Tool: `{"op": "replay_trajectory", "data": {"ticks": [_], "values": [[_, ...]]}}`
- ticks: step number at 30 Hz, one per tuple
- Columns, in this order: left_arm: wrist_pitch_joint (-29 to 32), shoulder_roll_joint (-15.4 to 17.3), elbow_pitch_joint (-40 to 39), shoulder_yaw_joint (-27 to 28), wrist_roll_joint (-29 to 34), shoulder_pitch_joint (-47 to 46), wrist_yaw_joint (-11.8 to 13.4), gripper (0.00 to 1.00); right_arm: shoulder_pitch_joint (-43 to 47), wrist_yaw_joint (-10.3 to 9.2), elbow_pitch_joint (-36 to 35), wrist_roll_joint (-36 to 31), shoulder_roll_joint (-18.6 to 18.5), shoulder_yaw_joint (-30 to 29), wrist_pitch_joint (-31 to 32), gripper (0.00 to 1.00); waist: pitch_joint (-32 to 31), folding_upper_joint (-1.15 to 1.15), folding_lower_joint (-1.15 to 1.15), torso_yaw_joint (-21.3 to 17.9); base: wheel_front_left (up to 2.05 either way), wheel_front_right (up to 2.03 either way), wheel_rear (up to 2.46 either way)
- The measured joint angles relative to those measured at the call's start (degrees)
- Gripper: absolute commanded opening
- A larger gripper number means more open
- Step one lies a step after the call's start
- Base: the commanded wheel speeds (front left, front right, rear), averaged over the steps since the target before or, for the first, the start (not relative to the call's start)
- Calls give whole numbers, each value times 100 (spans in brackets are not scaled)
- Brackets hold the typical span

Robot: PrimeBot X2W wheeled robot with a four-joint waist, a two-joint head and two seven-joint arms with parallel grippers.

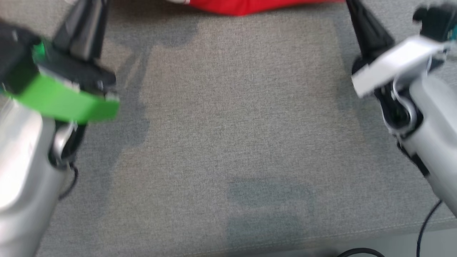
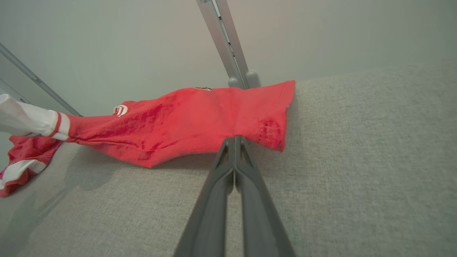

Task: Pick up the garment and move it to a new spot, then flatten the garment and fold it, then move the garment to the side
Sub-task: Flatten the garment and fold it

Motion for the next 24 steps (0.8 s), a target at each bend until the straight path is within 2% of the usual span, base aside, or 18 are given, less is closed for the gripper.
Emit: {"op": "replay_trajectory", "data": {"ticks": [5,7,8,9,10,13,15,19,20,22,24], "values": [[-1,-89,-684,409,59,1820,1,0,1308,0,-654,481,-546,82,-135,0,-430,0,0,-31,0,0,0],[-2,-210,-902,558,115,2499,1,0,1801,0,-848,617,-686,45,-185,0,-622,0,-1,-40,0,0,0],[-2,-210,-902,558,115,2499,1,0,1801,0,-848,617,-686,45,-185,0,-622,0,-1,-40,0,0,0],[-1,-288,-1100,660,307,3149,38,0,2273,0,-1014,695,-797,-9,-207,0,-822,0,0,-49,0,0,0],[-1,-288,-1100,660,307,3149,38,0,2273,0,-1014,695,-797,-9,-207,0,-822,0,0,-49,0,0,0],[-1,-569,-1370,991,403,4125,226,0,2933,0,-1262,740,-936,53,-233,0,-1107,0,-1,-71,0,0,0],[-2,-826,-1500,1203,419,4684,254,0,3411,1,-1373,778,-987,86,-241,0,-1277,0,-1,-90,0,0,0],[-1,-1518,-1704,1589,396,5624,252,0,4233,0,-1674,851,-1115,15,-249,0,-1548,0,-1,-123,0,0,0],[-1,-1760,-1789,1674,274,5975,194,0,4556,1,-1887,853,-1145,-152,-256,0,-1632,0,-1,-145,0,0,0],[-1,-1858,-1898,1691,191,6228,144,0,4796,1,-2087,857,-1181,-402,-259,0,-1660,0,-1,-185,0,0,0],[41,-1780,-1984,1539,109,6299,93,0,4880,0,-2271,848,-1199,-606,-271,0,-1641,0,-1,-222,0,0,0]]}}
